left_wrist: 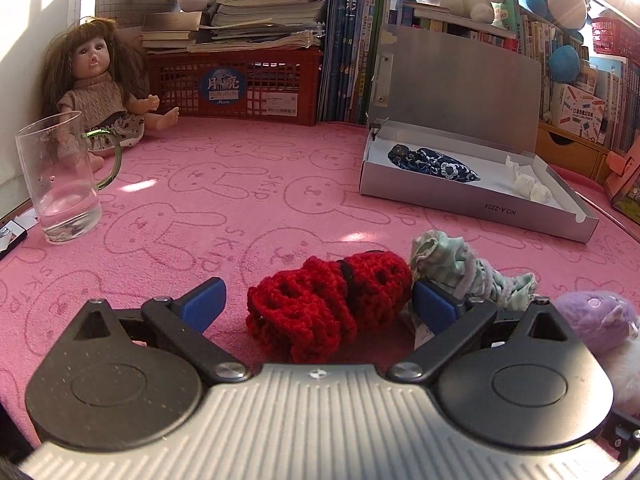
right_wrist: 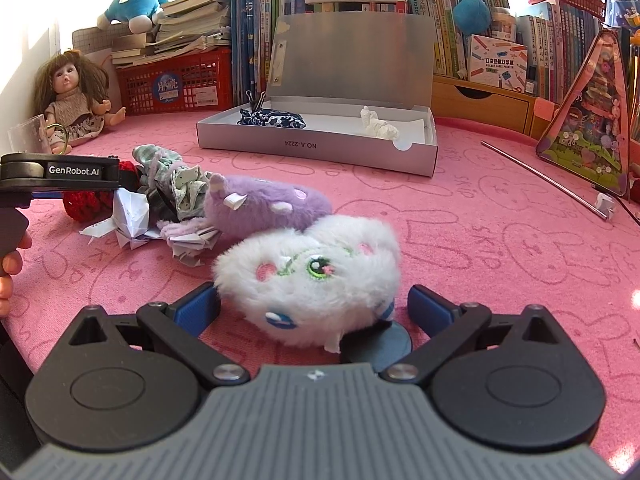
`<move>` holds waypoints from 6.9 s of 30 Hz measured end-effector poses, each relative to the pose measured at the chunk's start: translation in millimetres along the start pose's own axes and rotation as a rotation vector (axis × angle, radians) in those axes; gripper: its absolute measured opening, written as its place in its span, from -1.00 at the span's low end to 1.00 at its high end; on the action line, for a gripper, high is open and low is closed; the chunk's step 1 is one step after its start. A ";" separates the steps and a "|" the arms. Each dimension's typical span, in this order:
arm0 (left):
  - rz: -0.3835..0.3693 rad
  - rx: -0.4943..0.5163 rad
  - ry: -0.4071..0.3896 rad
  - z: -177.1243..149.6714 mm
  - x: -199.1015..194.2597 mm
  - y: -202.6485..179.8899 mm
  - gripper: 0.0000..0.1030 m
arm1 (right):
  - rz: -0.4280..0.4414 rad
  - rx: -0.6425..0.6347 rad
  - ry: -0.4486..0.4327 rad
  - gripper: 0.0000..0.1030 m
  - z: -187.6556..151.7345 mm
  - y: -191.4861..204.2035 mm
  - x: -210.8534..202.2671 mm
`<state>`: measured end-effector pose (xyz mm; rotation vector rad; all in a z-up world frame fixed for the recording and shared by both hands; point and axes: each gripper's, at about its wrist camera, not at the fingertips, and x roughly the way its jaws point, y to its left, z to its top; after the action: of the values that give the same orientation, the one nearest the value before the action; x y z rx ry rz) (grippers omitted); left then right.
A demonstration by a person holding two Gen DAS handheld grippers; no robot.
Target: Organize objects
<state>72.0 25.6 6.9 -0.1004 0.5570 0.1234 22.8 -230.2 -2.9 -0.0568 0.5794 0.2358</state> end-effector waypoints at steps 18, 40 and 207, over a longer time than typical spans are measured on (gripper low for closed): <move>0.075 -0.107 0.080 8.0 12.9 -5.8 1.00 | 0.001 0.000 0.000 1.00 0.1 -0.1 -0.2; -0.263 0.241 -0.070 6.0 -33.3 2.7 0.45 | 0.013 -0.005 -0.027 0.63 -0.3 -0.1 -4.6; -0.195 0.114 0.025 206.1 188.3 -79.3 0.41 | -0.052 0.300 -0.027 0.56 220.1 -117.9 160.5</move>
<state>349.1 -9.5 85.5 -0.0449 0.5752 -0.0991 298.7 -285.7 91.5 0.2213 0.5808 0.0975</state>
